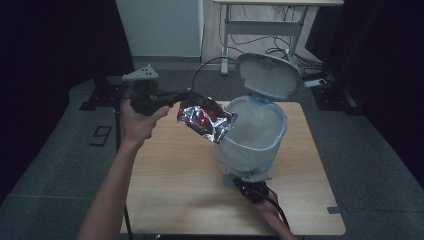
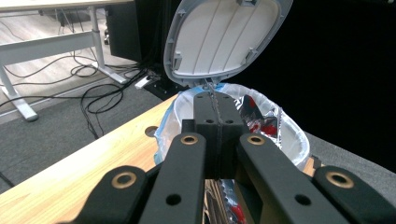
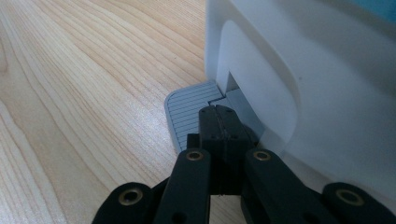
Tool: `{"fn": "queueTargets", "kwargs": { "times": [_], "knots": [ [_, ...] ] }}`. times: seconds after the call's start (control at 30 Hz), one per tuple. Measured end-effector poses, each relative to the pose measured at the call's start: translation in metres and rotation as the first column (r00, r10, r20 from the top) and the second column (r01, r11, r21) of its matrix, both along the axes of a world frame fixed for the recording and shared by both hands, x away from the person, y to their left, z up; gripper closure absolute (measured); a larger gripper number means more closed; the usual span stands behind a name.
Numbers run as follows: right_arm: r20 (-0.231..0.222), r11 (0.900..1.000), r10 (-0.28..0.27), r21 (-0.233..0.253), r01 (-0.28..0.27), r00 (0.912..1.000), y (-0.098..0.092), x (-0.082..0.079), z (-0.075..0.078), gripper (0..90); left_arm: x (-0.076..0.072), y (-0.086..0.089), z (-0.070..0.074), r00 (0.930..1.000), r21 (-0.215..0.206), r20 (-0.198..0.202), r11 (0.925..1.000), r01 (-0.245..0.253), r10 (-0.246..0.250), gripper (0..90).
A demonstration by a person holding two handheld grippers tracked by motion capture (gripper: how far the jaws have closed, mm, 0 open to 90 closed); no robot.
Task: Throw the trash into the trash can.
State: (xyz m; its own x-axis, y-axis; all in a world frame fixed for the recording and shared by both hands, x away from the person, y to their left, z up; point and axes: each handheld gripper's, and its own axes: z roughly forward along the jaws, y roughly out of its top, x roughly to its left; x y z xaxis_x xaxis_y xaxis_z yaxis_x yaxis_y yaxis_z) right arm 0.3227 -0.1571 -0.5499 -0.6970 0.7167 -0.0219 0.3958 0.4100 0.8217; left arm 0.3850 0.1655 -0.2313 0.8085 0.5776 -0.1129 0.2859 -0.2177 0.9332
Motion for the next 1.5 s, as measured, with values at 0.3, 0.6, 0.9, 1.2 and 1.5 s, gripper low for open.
{"fn": "queueTargets", "kwargs": {
  "times": [0.3, 0.6, 0.9, 1.2, 1.5],
  "knots": [
    [0.001, 1.0, 0.0, 0.0, 0.0, 1.0, 0.0, 0.0, 0.0, 90.0, 0.003, -0.006, -0.001, 1.0, 0.001, -0.004, 1.0, 0.006, -0.006, 90.0],
    [0.001, 1.0, 0.0, 0.0, 0.0, 1.0, 0.0, 0.0, 0.0, 90.0, 0.007, -0.01, -0.002, 0.9999, -0.007, -0.001, 0.9999, 0.012, -0.012, 90.0],
    [0.001, 1.0, -0.003, 0.0, 0.003, 1.0, 0.0, 0.0, 0.0, 90.0, 0.008, -0.011, -0.002, 0.9999, -0.004, -0.005, 1.0, 0.009, -0.009, 90.0],
    [0.002, 1.0, -0.001, 0.001, 0.001, 1.0, 0.0, 0.0, 0.0, 90.0, 0.012, -0.016, 0.001, 0.9999, -0.001, -0.004, 1.0, 0.01, -0.01, 90.0],
    [0.003, 1.0, -0.002, 0.001, 0.002, 1.0, 0.0, 0.0, 0.0, 90.0, 0.017, -0.028, 0.006, 0.9997, -0.001, 0.001, 0.9997, 0.024, -0.024, 90.0]
  ]
}}
